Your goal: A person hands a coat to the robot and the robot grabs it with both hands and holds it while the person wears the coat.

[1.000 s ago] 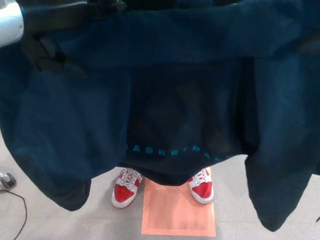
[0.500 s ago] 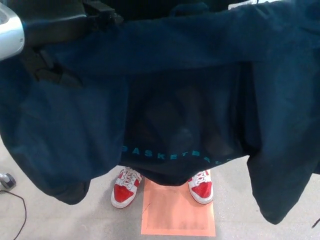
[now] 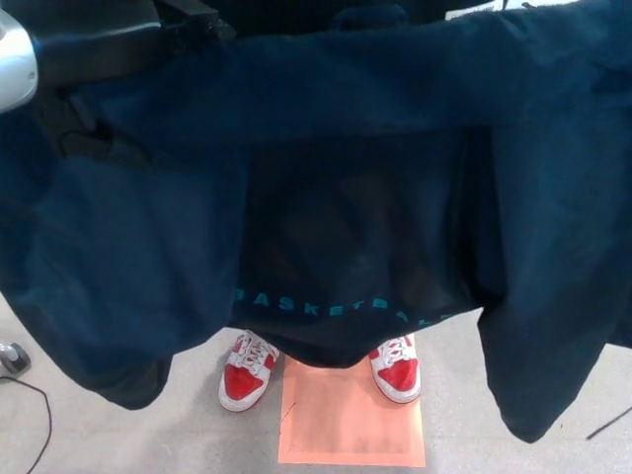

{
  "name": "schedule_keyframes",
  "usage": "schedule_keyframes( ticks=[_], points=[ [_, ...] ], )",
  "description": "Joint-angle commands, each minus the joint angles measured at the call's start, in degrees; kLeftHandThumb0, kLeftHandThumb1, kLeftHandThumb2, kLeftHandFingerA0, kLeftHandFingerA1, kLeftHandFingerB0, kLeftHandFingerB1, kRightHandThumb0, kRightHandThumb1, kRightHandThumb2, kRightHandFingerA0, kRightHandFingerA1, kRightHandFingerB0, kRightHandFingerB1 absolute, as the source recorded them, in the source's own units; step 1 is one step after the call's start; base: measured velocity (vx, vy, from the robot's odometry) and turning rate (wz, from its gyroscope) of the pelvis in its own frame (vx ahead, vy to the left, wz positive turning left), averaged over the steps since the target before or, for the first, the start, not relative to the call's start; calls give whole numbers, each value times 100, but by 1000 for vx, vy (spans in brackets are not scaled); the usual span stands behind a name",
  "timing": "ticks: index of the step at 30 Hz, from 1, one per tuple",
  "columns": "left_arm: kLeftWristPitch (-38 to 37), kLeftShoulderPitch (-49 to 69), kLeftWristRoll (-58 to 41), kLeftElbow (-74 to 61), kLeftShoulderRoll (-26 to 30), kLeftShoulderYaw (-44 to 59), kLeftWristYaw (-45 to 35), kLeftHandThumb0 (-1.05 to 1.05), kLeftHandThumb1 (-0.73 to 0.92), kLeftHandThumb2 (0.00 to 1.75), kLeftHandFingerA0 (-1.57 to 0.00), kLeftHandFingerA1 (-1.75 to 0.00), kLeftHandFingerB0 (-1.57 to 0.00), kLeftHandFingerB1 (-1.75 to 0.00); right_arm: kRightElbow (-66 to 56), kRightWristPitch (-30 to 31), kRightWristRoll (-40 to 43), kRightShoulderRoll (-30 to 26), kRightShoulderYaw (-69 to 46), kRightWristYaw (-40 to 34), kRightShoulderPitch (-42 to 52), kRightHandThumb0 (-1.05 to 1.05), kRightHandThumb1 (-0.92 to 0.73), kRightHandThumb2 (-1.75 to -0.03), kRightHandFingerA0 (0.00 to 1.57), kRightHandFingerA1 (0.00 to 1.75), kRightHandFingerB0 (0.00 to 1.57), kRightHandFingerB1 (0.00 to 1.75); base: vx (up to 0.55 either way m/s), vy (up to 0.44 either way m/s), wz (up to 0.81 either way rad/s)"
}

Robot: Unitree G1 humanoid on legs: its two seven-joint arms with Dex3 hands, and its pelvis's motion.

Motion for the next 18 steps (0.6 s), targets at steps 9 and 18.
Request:
schedule_keyframes(
  ticks=[9,18],
  points=[
    [-9,536,-60,-77,60,202,-152,-91,56,94,-16,-42,-6,-27,431,164,-273,355,1190,1231,149,-91,-53,-95,43,60,0,2,0,0,0],
    [-4,520,63,-14,53,182,-171,-92,57,91,-23,-43,-13,-37,1038,-199,-389,788,1223,626,109,-91,-57,-94,14,45,4,24,0,0,0]
  ],
)
